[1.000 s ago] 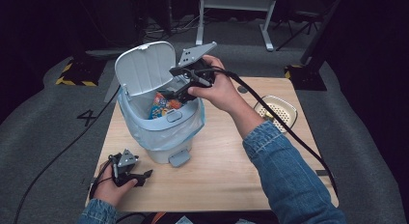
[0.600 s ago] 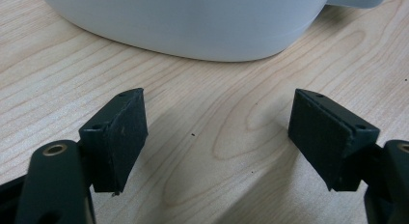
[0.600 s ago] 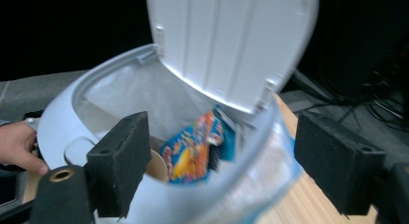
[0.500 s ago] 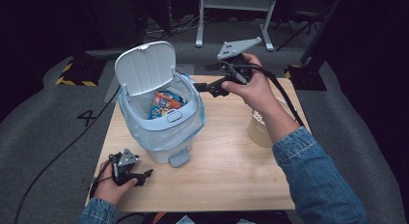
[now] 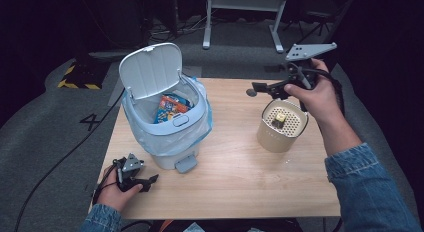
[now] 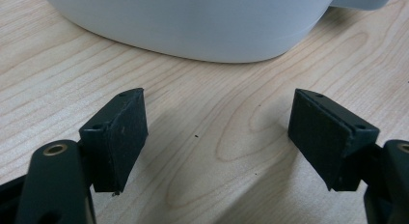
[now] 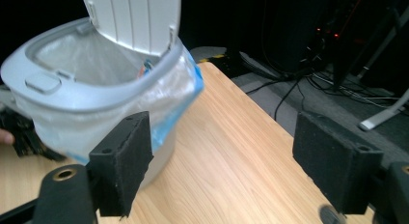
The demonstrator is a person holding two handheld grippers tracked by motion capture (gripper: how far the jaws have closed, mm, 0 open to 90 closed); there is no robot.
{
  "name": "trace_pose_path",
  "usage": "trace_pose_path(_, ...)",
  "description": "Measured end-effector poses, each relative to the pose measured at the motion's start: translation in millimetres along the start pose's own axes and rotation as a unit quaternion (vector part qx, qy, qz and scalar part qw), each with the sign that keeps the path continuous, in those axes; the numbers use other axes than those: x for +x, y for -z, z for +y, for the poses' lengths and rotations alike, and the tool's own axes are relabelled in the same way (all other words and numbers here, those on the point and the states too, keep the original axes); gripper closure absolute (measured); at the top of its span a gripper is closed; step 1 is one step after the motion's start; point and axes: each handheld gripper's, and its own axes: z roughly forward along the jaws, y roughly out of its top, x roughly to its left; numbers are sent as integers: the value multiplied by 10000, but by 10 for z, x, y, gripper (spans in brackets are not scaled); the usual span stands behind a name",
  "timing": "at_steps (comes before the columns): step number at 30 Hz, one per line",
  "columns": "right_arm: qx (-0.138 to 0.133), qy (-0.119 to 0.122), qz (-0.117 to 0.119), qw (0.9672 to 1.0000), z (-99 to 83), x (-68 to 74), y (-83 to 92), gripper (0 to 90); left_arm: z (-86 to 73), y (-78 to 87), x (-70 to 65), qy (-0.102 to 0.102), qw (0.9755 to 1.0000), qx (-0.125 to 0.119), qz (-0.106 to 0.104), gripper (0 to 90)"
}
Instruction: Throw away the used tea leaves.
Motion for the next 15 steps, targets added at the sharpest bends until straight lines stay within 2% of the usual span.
trace_pose_path(1,0,0,0,10000,0,0,0,223,0,0,0,0,10000,0,0,220)
trace_pose_path(4,-23,-81,-202,9998,-121,-61,199,228,0,0,-1,5,10000,-2,1,220)
trace_pose_path(7,-33,-164,-263,9995,-184,-95,287,233,1,-1,0,0,10000,-5,5,219)
trace_pose_path(10,51,-257,-454,9986,-303,-160,432,233,1,-2,1,-1,10000,-8,3,219)
trace_pose_path(15,130,-332,-590,9976,-448,-221,577,234,0,-1,1,11,10000,-7,-6,219)
